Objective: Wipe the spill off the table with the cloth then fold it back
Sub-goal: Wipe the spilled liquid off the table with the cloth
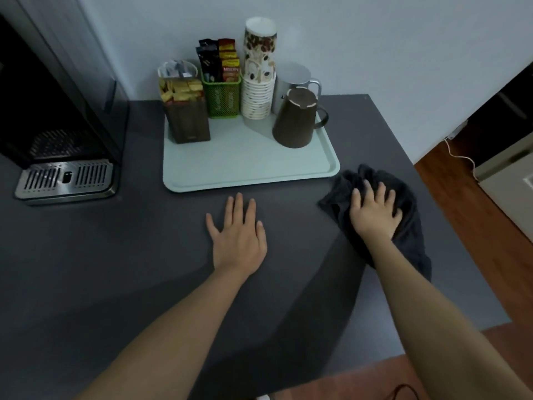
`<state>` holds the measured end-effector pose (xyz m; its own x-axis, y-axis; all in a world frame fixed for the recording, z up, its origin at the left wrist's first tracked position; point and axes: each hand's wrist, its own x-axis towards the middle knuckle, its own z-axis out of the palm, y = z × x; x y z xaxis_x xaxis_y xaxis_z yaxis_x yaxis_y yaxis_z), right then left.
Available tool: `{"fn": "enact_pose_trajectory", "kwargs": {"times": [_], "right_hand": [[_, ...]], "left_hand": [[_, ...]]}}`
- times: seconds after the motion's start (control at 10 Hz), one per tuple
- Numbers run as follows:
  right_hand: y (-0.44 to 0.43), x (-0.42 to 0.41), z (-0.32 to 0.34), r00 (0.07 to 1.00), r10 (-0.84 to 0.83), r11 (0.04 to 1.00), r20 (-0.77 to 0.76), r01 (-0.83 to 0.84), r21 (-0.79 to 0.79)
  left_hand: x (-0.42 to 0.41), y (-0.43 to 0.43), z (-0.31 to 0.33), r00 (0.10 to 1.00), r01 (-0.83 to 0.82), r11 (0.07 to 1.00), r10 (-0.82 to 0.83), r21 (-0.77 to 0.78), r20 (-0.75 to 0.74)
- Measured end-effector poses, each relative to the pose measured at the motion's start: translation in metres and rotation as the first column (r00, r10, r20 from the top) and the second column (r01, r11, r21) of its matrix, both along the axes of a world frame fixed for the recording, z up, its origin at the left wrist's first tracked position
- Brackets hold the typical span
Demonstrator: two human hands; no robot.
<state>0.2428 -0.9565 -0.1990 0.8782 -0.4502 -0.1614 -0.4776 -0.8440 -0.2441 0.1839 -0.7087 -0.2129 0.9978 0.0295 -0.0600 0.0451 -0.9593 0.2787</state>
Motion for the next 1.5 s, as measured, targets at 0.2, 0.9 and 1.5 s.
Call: {"fn": "enact_pose_trajectory", "kwargs": {"times": [0.2, 0.9, 1.5], "right_hand": [[0.098, -0.04, -0.01, 0.868, 0.492, 0.87, 0.063, -0.488, -0.069], [0.122, -0.081, -0.005, 0.56, 0.811, 0.578, 0.17, -0.812, -0.078], [0.138, -0.101, -0.004, 0.405, 0.91, 0.415, 0.094, -0.897, -0.15]], "left_hand": [[0.004, 0.008, 0.01, 0.999, -0.006, 0.983, -0.001, -0.181, -0.04], [-0.026, 0.193, 0.0, 0.958, -0.281, 0.96, 0.28, 0.015, 0.057], [-0.027, 0.193, 0.001, 0.955, -0.285, 0.958, 0.285, -0.006, 0.081]]}}
